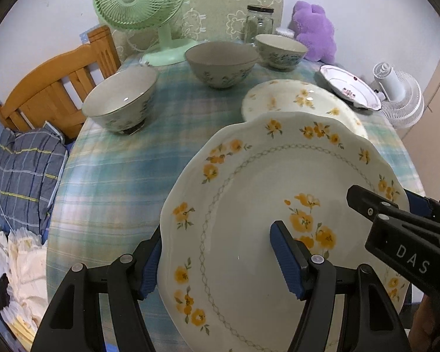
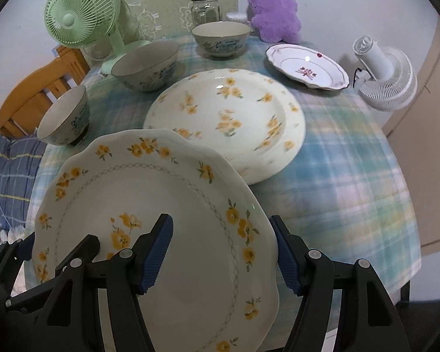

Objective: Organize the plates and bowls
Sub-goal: 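Lift the yellow-flower plate and carry it toward the white fan with both tools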

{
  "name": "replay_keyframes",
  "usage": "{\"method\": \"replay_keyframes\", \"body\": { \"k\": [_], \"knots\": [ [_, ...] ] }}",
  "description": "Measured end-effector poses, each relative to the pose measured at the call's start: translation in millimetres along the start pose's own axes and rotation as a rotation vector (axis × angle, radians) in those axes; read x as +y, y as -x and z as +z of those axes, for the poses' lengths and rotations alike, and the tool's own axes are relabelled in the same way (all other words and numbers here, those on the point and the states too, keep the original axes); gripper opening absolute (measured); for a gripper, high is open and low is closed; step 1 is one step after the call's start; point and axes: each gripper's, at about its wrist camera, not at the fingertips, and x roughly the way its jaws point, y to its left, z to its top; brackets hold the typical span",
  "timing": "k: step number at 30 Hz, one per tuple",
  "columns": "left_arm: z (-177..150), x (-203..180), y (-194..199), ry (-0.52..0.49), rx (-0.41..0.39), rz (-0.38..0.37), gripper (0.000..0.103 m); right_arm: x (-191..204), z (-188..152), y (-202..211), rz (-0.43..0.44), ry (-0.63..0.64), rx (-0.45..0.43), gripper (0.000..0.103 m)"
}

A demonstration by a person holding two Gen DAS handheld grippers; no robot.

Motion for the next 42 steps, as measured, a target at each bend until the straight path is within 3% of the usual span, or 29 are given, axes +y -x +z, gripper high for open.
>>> {"method": "replay_keyframes", "body": {
  "k": [13, 28, 42],
  "knots": [
    [18, -86, -8, -0.012, -0.02, -0.003, 0.068, -89, 18, 1, -0.023, 0.007, -0.019, 0.07],
    [24, -176, -38, -0.071, 0.009, -0.06, 0.068, -184, 12, -13, -0.086, -0.061, 0.012, 0.07],
    [23, -217, -71, -0.059, 0.081, -0.053, 0.068, -235, 13, -42, -0.097, -0.081, 0.078, 0.07]
  ]
}}
